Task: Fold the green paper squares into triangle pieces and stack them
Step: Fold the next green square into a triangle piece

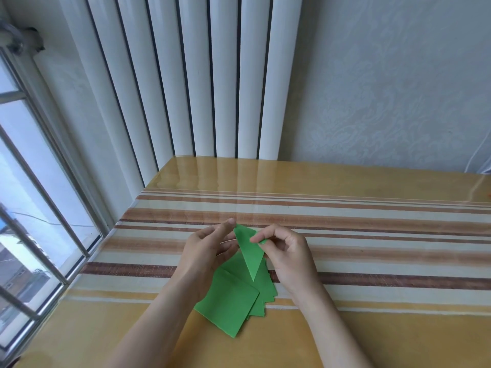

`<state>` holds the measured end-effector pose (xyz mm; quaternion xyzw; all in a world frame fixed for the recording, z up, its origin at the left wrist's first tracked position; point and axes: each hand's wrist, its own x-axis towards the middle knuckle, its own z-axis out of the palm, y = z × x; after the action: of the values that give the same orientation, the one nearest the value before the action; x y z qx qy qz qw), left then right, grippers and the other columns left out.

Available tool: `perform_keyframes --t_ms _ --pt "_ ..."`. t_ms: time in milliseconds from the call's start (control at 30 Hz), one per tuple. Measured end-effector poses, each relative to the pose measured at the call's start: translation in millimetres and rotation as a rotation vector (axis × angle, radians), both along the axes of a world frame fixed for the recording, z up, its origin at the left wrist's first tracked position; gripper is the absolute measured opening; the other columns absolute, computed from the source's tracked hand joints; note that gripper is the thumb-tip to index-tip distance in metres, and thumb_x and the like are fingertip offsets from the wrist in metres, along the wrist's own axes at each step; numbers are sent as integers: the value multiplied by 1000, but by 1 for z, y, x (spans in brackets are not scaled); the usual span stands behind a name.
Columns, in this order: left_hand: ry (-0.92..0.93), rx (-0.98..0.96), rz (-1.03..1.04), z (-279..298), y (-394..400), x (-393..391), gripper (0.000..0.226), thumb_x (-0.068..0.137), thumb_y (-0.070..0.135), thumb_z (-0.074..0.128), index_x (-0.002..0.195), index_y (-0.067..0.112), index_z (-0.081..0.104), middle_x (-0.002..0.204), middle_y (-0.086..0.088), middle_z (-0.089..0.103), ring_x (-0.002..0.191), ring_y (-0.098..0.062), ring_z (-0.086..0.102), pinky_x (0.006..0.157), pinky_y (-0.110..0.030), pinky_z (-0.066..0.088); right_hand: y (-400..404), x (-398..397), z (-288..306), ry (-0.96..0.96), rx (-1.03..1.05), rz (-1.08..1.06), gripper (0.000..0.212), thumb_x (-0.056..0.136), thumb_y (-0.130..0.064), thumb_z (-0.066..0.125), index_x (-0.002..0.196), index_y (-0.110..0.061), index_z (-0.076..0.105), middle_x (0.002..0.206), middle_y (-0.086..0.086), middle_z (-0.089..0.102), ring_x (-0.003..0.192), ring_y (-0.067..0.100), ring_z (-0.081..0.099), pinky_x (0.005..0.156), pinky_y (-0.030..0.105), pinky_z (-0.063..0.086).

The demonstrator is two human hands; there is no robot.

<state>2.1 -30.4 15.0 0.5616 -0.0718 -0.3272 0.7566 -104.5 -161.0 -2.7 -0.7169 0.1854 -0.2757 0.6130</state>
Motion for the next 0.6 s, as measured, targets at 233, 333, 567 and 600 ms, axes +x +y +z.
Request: perform_keyframes --t_ms 233,333,567,600 --pt "-26 -26 17 -1 -3 -1 22 103 14 57 101 1 76 86 -10 75 75 -16 67 77 -27 58 -1 -5 7 -4 118 15 27 98 0 64 90 -23 76 91 8 75 79 16 66 72 30 54" --pt "-53 9 71 -5 0 3 16 96 14 71 95 -2 73 76 -10 68 63 -13 62 66 -20 58 1 -3 6 2 141 56 29 97 0 65 98 -28 75 89 7 73 80 21 69 75 39 58" --pt "21 5 84 -5 1 4 14 96 8 68 95 -4 75 77 -12 70 57 -9 65 61 -16 59 2 -4 10 -37 95 57 29 98 -1 65 94 -25 80 90 4 76 78 22 63 71 36 52" --pt "34 -4 78 -4 1 3 14 97 7 66 95 -4 75 75 -10 72 57 -9 66 61 -16 59 3 -4 9 -41 70 49 30 98 -2 65 90 -26 81 87 11 74 74 24 58 67 38 47"
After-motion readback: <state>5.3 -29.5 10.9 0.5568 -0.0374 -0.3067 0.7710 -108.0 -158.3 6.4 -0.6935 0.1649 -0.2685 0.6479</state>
